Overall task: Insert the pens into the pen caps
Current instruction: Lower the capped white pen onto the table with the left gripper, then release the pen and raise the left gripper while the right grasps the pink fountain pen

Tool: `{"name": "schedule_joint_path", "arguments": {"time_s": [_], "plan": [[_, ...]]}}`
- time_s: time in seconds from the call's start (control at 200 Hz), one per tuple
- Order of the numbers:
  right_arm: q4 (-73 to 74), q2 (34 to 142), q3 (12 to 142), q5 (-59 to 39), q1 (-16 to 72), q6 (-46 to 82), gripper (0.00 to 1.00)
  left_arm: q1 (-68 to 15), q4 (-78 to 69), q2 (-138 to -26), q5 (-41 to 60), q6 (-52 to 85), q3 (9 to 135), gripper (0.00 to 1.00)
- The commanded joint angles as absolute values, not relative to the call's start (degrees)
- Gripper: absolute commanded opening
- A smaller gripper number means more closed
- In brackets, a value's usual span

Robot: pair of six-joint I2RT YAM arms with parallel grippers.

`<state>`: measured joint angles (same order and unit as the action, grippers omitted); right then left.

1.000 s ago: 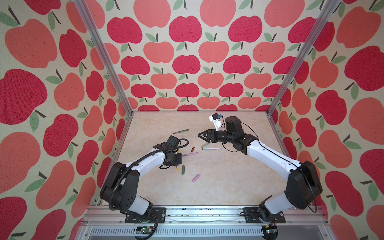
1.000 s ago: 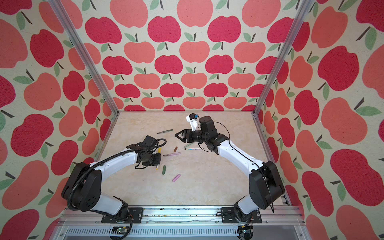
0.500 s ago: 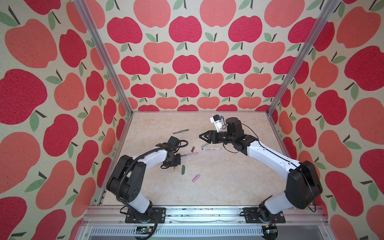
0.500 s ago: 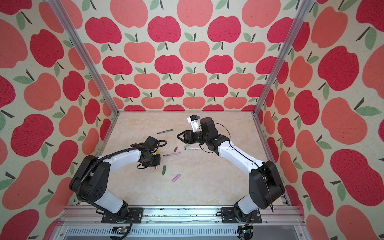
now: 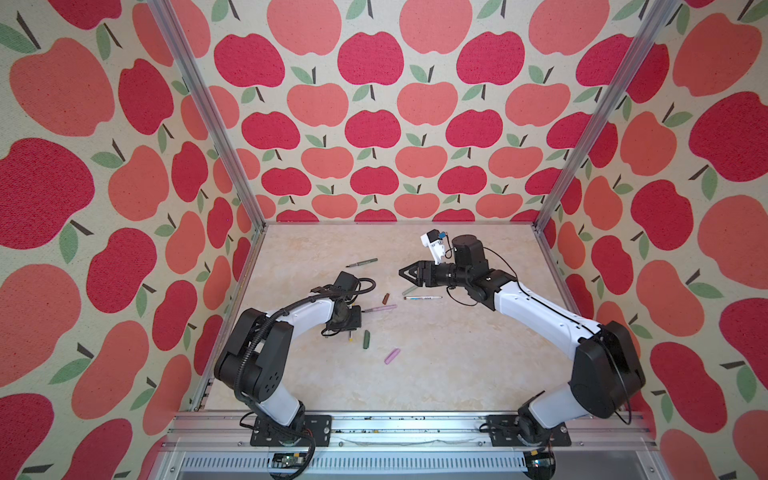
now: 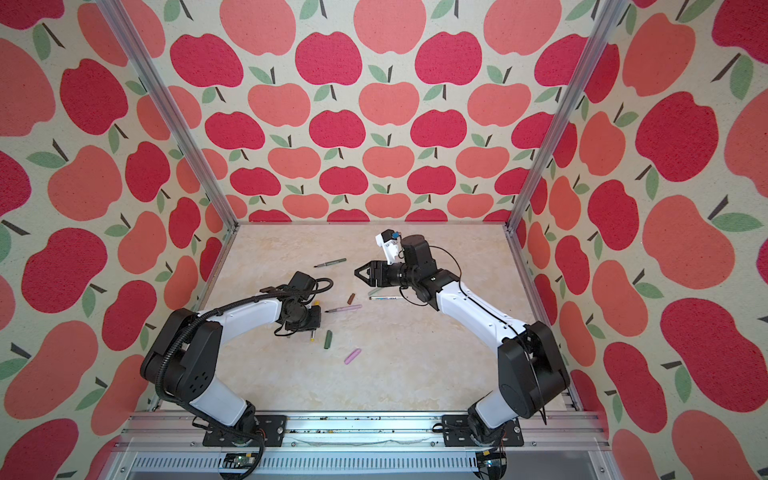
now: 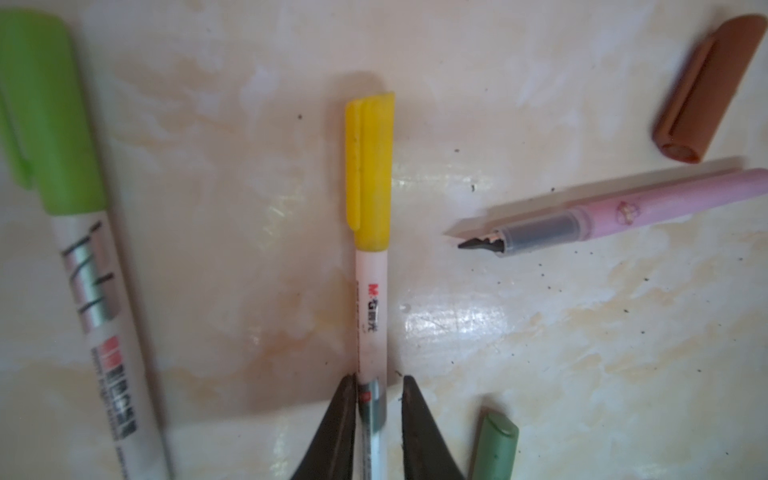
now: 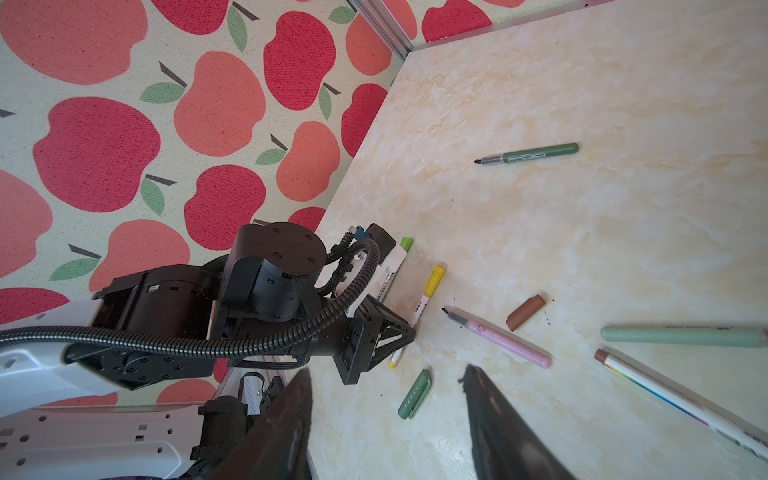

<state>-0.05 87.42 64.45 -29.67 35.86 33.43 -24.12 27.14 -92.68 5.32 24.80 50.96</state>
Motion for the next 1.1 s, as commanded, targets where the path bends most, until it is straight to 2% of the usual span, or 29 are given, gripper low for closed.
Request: {"name": "schedule_joint_path", "arguments": {"time_s": [0.0,0.185,0.345,0.48,0.725,0.931,1.096], "plan": [[-0.15,86.86,63.46,-30.08,35.63,32.63,0.60,-23.64,26.63,-93.50,4.57,25.39,50.35,0.25],[-0.61,86.90,63.12,-29.97,35.56,32.19,0.61,-23.64,26.59,-91.42,4.05,25.34,50.68,0.32],[-1.04,87.54,63.18,-30.76,35.55,31.69,0.61,-23.58,27.42,-86.25,1.52,23.89,51.27,0.46],[-2.33,88.40,63.70,-31.03,35.57,30.70,0.61,-23.47,27.93,-80.19,-1.01,22.14,52.28,0.53],[-12.48,91.87,68.54,-29.87,36.00,24.78,0.61,-22.53,21.61,-63.71,0.89,15.47,50.61,0.67],[-24.78,97.22,76.65,-24.38,38.89,15.89,0.60,-18.79,15.95,-48.70,6.76,14.36,44.54,0.85],[-34.90,104.95,86.47,-18.18,43.01,9.39,0.62,-14.95,10.94,-36.36,7.56,17.67,37.46,0.99]]}}
